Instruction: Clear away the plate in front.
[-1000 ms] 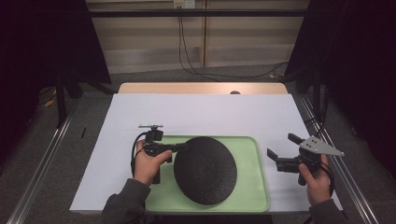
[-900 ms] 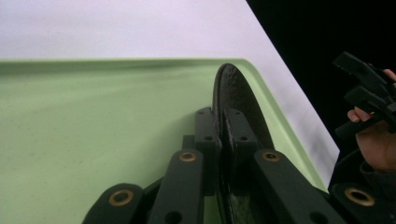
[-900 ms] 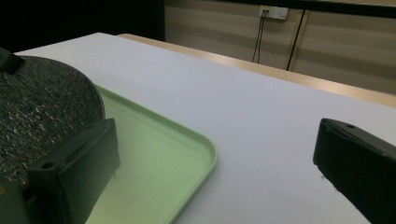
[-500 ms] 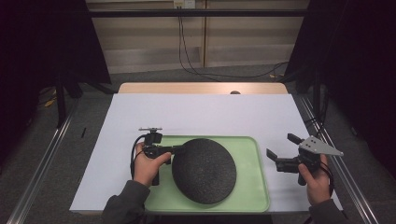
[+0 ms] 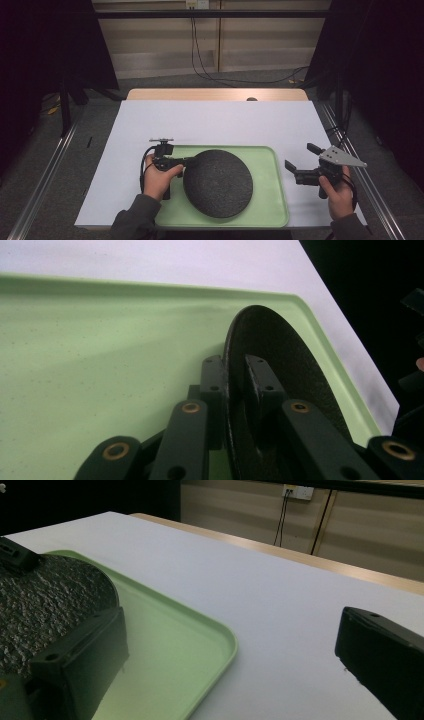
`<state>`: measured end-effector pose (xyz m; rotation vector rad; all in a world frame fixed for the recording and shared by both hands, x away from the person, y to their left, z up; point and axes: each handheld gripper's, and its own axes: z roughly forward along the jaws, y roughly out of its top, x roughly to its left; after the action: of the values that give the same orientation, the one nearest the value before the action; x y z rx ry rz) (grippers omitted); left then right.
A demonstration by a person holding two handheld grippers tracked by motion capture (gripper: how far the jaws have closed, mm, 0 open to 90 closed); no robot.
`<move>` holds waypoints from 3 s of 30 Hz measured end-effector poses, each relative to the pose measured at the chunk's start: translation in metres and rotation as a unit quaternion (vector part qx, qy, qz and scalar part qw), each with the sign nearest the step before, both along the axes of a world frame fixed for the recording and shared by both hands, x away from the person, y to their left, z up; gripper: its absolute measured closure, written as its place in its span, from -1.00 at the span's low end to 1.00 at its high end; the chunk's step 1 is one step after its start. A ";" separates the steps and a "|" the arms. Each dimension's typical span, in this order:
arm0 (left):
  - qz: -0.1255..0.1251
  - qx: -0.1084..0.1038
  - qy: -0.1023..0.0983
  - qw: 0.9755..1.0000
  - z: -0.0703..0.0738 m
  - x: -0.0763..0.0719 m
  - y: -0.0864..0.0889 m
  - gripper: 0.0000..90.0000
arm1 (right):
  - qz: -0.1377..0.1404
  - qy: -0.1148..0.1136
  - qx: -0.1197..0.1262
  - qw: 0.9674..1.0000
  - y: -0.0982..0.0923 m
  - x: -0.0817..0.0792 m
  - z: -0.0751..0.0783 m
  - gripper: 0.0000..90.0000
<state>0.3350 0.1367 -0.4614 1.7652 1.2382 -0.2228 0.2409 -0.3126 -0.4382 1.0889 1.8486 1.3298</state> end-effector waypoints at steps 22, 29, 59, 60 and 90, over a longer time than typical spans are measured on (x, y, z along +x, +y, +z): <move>0.016 0.018 -0.007 1.000 -0.006 -0.002 -0.002 0.71 | 0.001 0.002 0.001 1.000 0.001 0.001 0.000 -0.99; 0.017 0.020 -0.007 1.000 -0.007 -0.003 -0.002 0.70 | 0.001 0.002 0.001 1.000 0.001 0.001 0.000 -0.99; 0.031 0.041 -0.001 0.999 -0.016 -0.004 -0.004 0.62 | 0.006 0.001 -0.001 1.000 0.002 0.001 0.001 -0.98; 0.030 0.043 -0.001 0.999 -0.016 -0.004 -0.003 0.62 | 0.006 0.000 -0.001 1.000 0.002 0.001 0.000 -0.98; 0.049 0.019 -0.034 0.998 0.000 -0.001 0.008 0.35 | 0.005 0.006 -0.007 1.000 0.002 0.001 -0.001 -0.98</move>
<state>0.3343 0.1448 -0.4616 1.7262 1.2833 -0.0823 0.2417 -0.3104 -0.4390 1.0847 1.8712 1.3160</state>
